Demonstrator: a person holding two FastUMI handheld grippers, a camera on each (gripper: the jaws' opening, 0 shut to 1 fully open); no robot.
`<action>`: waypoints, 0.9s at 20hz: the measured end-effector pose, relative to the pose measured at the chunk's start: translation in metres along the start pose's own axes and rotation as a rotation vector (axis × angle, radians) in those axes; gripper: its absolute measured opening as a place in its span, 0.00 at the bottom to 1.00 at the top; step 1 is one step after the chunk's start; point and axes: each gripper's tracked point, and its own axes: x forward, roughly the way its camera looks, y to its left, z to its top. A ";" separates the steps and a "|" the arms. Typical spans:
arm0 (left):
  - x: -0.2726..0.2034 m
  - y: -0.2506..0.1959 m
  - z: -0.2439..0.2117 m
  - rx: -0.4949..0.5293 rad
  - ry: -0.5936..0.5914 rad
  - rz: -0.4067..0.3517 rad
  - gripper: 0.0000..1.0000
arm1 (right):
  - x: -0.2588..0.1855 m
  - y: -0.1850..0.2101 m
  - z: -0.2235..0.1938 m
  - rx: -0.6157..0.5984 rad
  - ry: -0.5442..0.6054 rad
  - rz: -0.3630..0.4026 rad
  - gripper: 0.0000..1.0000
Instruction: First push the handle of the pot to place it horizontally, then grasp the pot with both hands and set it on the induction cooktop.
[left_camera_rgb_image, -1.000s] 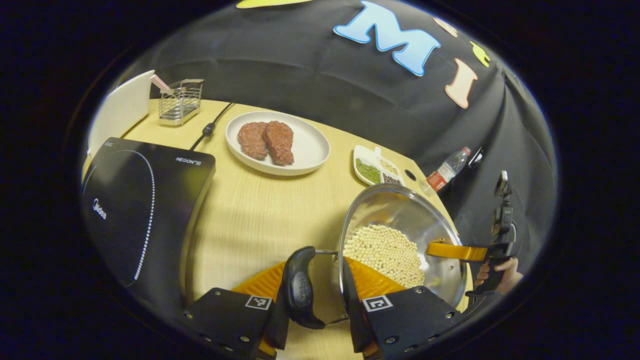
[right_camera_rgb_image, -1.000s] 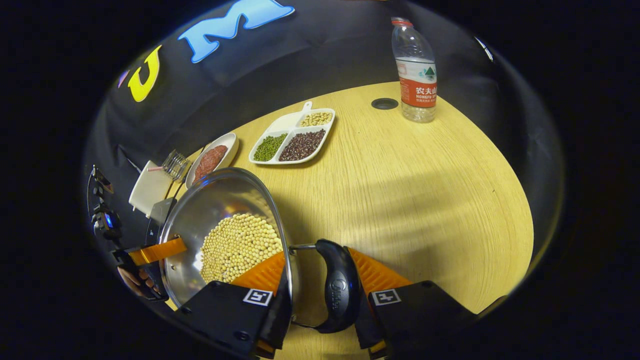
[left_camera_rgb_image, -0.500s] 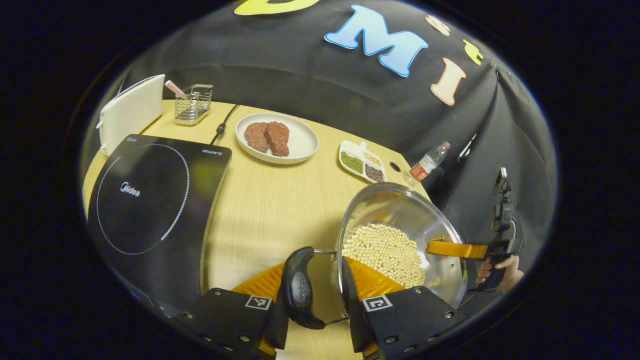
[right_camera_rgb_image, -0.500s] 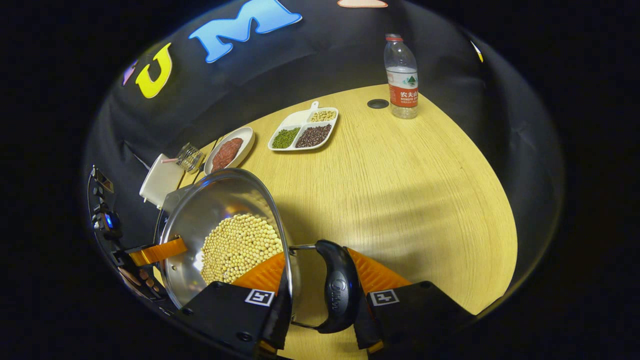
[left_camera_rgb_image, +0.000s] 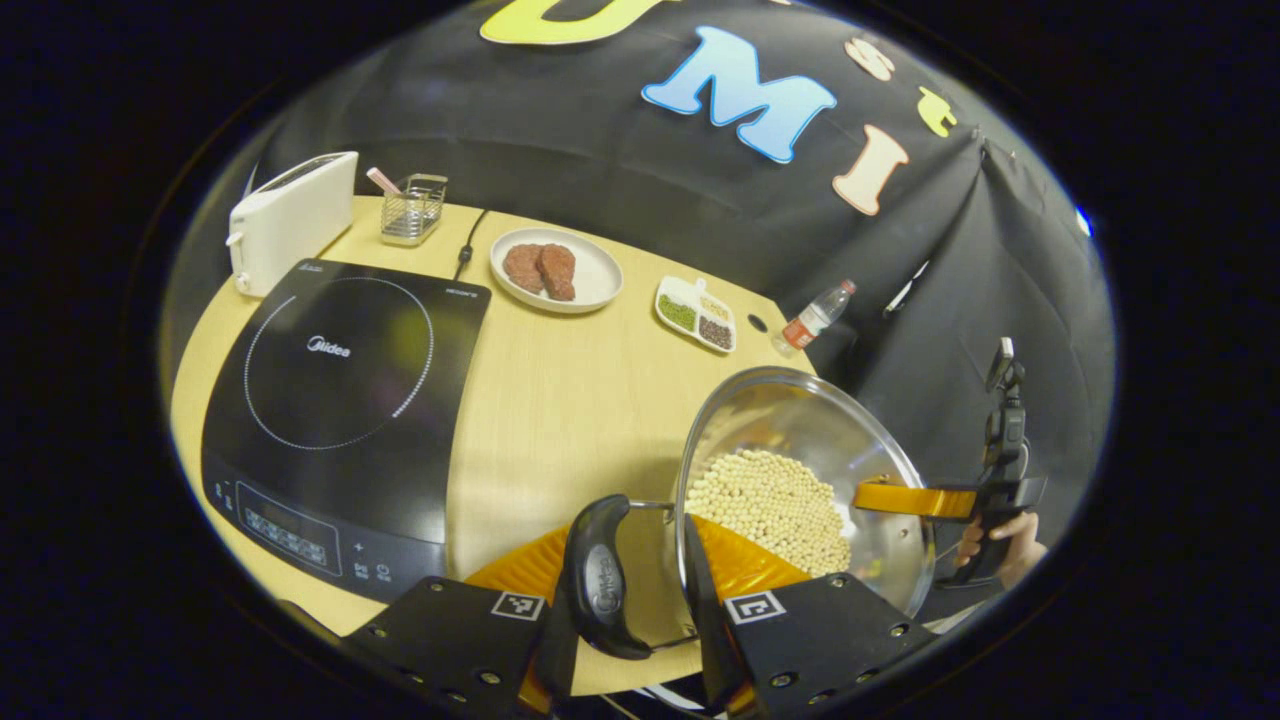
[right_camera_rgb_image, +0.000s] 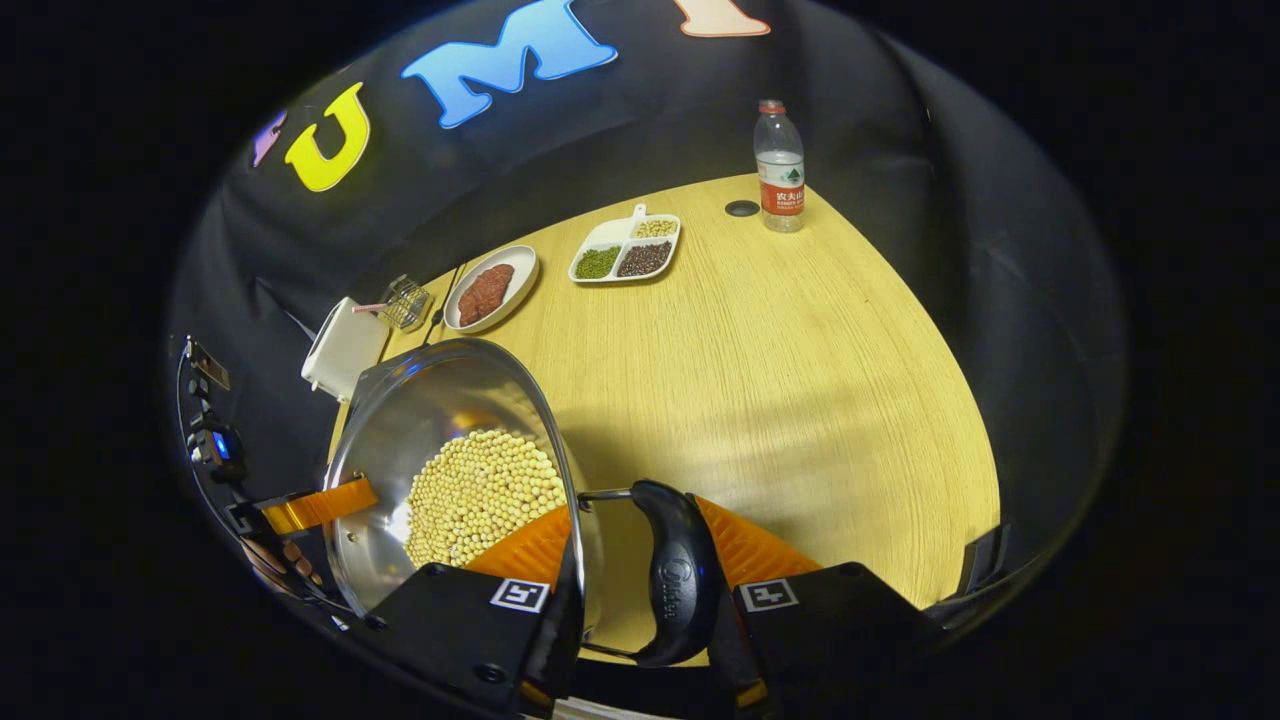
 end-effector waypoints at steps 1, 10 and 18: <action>-0.008 0.004 0.006 0.008 -0.005 -0.003 0.53 | -0.004 0.009 -0.003 0.007 -0.007 -0.003 0.51; -0.061 0.108 0.036 -0.014 -0.028 0.023 0.50 | 0.016 0.121 -0.007 -0.026 -0.037 0.038 0.54; -0.087 0.222 0.078 -0.014 -0.079 0.073 0.50 | 0.066 0.226 -0.006 -0.014 -0.020 0.098 0.51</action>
